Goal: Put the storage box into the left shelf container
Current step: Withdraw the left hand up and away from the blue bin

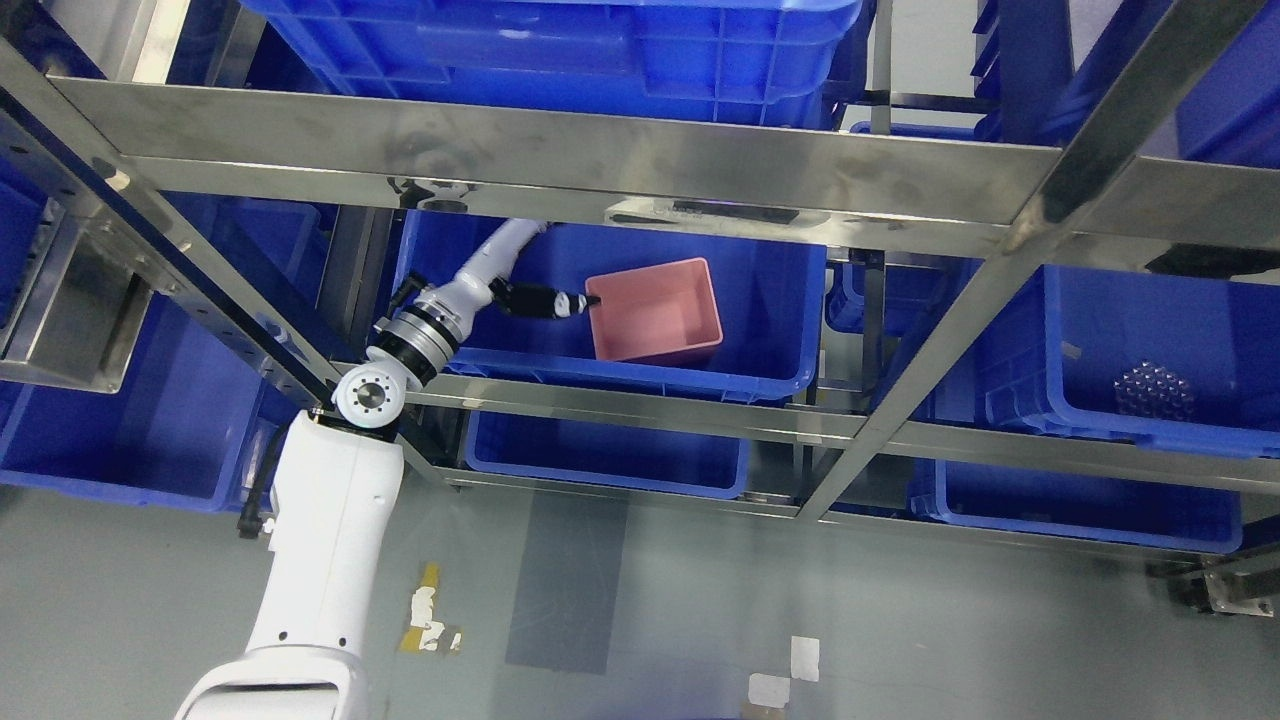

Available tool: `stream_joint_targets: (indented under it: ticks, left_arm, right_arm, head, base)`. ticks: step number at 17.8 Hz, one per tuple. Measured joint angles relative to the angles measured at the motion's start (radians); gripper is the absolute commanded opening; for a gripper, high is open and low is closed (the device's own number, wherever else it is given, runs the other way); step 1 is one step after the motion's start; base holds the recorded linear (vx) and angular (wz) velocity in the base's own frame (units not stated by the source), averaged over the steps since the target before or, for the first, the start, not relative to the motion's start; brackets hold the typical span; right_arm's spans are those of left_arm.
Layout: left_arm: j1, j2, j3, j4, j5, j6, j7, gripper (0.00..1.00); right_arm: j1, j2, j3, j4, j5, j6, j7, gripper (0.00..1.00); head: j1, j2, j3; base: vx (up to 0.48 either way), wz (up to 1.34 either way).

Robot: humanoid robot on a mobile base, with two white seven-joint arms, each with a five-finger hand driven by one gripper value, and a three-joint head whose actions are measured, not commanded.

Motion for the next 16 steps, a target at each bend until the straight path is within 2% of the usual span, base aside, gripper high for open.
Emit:
stream_joint_targets:
  ticks: [1, 4, 7, 10, 16]
  left_arm:
    - [0.008, 0.000, 0.006, -0.012, 0.062, 0.027, 0.025, 0.88]
    - [0.071, 0.000, 0.014, -0.089, 0.224, 0.146, 0.084, 0.99]
    - [0.171, 0.000, 0.018, -0.223, 0.338, 0.225, 0.178, 1.00]
    - [0.278, 0.000, 0.020, -0.350, 0.393, 0.240, 0.213, 1.00]
    - [0.442, 0.000, -0.001, -0.526, 0.439, 0.130, 0.218, 1.00]
  right_arm:
    - [0.000, 0.000, 0.000, 0.000, 0.000, 0.000, 0.000, 1.00]
    - [0.000, 0.000, 0.000, 0.000, 0.000, 0.000, 0.000, 1.00]
    - [0.000, 0.000, 0.000, 0.000, 0.000, -0.001, 0.000, 1.00]
    - [0.000, 0.000, 0.000, 0.000, 0.000, -0.006, 0.005, 1.00]
    - [0.000, 0.000, 0.000, 0.000, 0.000, -0.001, 0.002, 1.00]
  head:
    - [0.0000, 0.000, 0.000]
    - [0.0000, 0.000, 0.000]
    - [0.0000, 0.000, 0.000]
    - [0.0000, 0.000, 0.000]
    - [0.0000, 0.000, 0.000]
  base:
    - [0.000, 0.00]
    - [0.000, 0.00]
    - [0.000, 0.00]
    - [0.000, 0.00]
    - [0.000, 0.00]
